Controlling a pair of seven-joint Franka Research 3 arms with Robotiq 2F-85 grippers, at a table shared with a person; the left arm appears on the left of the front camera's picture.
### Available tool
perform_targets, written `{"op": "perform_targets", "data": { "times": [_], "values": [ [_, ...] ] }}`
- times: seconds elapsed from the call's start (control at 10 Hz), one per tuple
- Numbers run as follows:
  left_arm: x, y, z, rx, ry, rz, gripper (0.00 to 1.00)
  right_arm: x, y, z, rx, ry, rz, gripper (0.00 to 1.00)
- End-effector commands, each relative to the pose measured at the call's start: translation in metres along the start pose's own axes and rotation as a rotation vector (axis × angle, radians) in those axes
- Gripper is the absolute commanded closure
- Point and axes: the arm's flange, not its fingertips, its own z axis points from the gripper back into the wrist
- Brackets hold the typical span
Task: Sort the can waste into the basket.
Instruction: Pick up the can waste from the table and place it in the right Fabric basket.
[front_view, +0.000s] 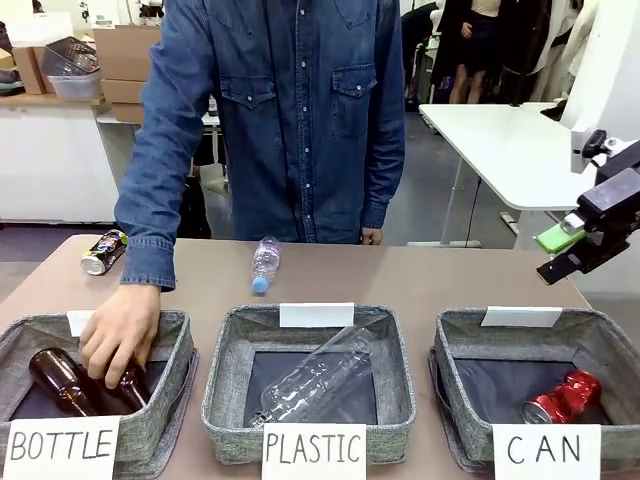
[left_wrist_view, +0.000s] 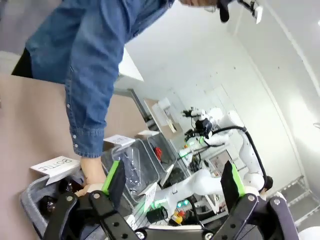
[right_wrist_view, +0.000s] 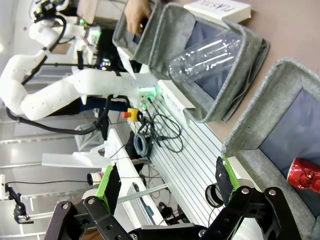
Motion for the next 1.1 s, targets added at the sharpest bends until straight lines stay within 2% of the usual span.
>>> {"op": "perform_targets", "data": {
  "times": [0.0,0.3,0.4,0.5,0.6,0.7,0.8,0.9,1.0],
  "values": [
    [-0.004,-0.006,0.004,0.008,-0.031,-0.01,0.0,-0.001,-0.001,0.004,-0.001,0.01,0.02,0.0],
    [0.002,0.002,-0.01,0.051,0.005,0.003,0.0,-0.001,-0.001,0.004,-0.001,0.01,0.02,0.0],
    [0.01,0.006,-0.016,0.158,-0.01,-0.002,0.0,-0.001,-0.001,0.004,-0.001,0.01,0.02,0.0],
    [0.02,0.013,-0.029,0.288,0.016,-0.016,0.0,-0.001,-0.001,0.004,-0.001,0.01,0.02,0.0],
    [0.034,0.023,-0.046,0.447,0.088,-0.052,0.0,-0.001,-0.001,0.004,-0.001,0.01,0.02,0.0],
    [0.048,0.038,-0.067,0.667,0.167,-0.089,0.0,-0.001,-0.001,0.004,-0.001,0.01,0.02,0.0],
    [0.06,0.049,-0.098,0.846,0.308,-0.18,0.0,-0.001,-0.001,0.004,-0.001,0.01,0.02,0.0],
    [0.072,0.056,-0.125,0.962,0.409,-0.28,0.0,-0.001,-0.001,0.004,-0.001,0.01,0.02,0.0],
    [0.084,0.065,-0.148,1.022,0.496,-0.357,0.0,-0.001,-0.001,0.004,-0.001,0.01,0.02,0.0]
  ]
}}
